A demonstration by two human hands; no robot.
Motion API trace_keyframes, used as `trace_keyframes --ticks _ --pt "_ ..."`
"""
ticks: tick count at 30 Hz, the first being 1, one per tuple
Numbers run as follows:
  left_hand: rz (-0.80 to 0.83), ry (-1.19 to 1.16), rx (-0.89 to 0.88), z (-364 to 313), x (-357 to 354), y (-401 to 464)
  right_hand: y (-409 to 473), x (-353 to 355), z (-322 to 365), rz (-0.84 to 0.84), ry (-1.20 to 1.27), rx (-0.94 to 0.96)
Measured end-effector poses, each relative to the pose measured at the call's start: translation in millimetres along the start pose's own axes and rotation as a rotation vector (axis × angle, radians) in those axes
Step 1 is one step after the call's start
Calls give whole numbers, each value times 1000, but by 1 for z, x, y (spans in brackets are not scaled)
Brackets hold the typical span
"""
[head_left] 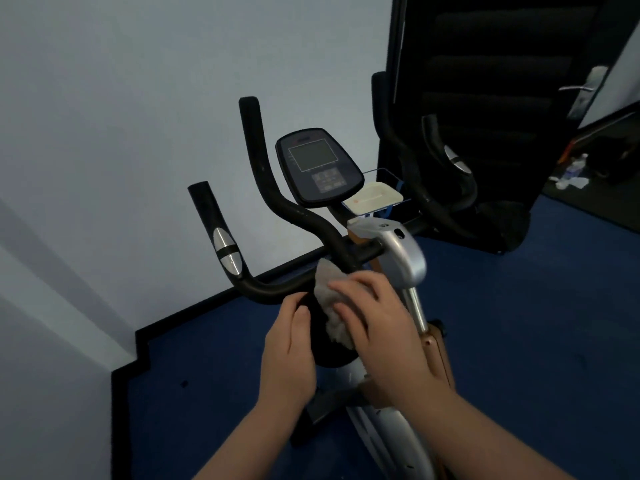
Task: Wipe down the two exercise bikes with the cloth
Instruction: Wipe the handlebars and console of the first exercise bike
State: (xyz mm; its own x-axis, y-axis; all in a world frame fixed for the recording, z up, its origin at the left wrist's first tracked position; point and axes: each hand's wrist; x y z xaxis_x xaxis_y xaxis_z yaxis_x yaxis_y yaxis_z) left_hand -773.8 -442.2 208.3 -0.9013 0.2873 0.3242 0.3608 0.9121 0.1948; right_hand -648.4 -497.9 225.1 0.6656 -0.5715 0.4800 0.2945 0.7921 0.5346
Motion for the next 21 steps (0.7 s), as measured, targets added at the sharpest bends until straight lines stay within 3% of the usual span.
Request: trace_keyframes --ticks 5,9,12,16,21 --pt "49 22 -19 3 3 3 -6 -3 3 14 -51 -117" --pt "43 15 -53 4 3 5 25 -11 3 52 -225 -73" --pt "59 11 -42 6 3 3 -5 -12 -3 -15 -113 -143" --pt "81 19 -42 7 5 5 -33 -15 0 -102 248 -290" --pt "52 -3 -31 4 4 5 22 -10 1 24 91 -223"
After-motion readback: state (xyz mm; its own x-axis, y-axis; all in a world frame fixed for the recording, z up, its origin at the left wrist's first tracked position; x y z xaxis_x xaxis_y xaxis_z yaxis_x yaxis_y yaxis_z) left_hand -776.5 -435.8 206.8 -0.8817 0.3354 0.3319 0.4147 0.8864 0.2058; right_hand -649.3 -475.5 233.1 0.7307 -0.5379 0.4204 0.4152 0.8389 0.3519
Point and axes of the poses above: each hand's wrist, its own y-axis towards the middle knuckle, its own x-axis out of the back of the hand, z = x × y, and after that the axes turned 11 degrees about y, right-handed
